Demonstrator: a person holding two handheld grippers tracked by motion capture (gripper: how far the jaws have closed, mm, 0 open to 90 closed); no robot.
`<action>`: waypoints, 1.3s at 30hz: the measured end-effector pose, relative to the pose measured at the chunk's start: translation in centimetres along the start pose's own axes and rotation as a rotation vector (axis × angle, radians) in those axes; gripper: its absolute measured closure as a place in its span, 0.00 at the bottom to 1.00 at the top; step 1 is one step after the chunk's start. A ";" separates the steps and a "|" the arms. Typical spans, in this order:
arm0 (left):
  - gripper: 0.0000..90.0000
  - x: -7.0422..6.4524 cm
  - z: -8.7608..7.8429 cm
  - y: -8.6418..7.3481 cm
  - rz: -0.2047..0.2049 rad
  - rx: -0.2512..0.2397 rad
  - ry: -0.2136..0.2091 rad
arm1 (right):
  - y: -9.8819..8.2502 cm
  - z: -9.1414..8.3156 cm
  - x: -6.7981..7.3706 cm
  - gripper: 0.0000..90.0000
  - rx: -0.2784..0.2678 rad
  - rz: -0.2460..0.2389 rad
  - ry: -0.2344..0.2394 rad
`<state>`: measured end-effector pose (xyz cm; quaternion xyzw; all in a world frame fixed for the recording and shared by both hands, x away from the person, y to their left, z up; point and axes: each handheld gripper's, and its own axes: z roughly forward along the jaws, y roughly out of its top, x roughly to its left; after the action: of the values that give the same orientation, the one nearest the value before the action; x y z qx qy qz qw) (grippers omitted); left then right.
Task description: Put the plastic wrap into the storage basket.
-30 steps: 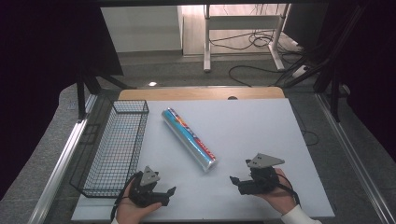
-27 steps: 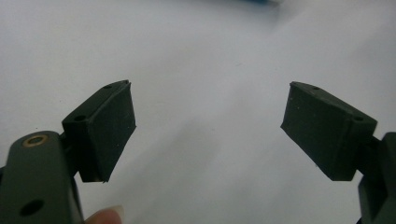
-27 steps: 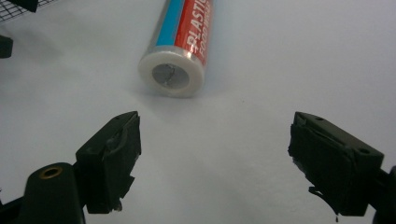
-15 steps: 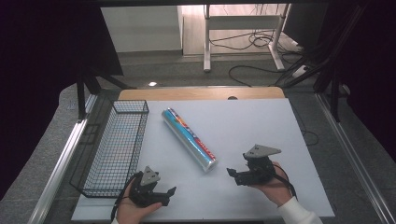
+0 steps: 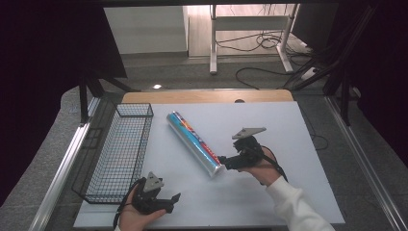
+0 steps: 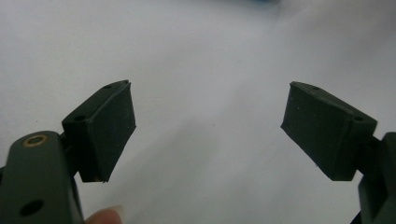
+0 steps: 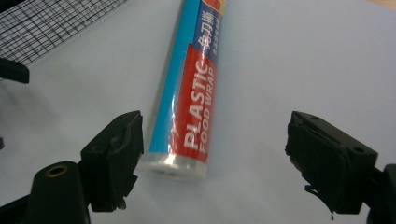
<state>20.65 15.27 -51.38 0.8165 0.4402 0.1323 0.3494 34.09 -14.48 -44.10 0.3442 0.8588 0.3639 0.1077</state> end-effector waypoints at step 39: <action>0.19 0.0 0.3 -0.2 0.015 0.018 -0.007 | 8.0 13.3 1.4 0.20 0.247 -0.014 0.033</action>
<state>20.63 15.23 -51.74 0.8234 0.4340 0.1279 0.3425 43.00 -2.23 -47.90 0.3429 0.9011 0.2601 0.0530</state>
